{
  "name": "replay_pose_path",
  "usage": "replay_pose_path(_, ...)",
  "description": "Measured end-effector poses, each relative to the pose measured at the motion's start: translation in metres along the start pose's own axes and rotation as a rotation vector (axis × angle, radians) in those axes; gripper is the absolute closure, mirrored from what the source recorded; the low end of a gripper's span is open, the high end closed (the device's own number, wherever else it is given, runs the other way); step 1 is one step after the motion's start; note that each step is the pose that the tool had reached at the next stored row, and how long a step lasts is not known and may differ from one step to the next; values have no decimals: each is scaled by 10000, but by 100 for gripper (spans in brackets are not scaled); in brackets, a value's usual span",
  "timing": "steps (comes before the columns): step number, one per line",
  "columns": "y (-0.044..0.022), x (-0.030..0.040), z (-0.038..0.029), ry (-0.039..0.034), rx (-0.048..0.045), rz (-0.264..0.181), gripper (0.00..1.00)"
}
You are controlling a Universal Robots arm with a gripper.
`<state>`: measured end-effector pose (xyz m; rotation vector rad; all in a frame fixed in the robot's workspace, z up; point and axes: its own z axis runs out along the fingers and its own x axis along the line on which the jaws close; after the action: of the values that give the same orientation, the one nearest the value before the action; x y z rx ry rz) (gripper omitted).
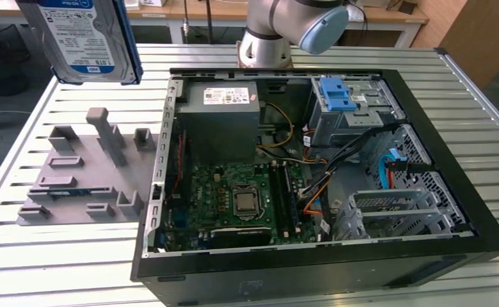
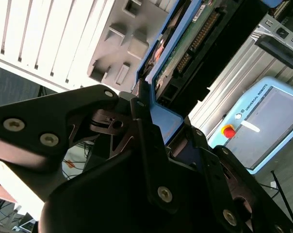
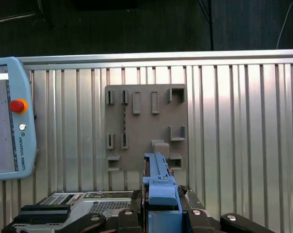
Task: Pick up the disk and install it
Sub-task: 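Pick up the disk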
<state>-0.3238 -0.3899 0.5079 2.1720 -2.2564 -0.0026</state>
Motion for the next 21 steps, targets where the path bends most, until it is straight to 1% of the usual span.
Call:
replay_pose_path(8,-161,58,-1,0,-4,-1,64)
replay_pose_path(19,-413,151,-2,0,-6,1,64)
replay_pose_path(21,-445,164,-3,1,-6,-2,64)
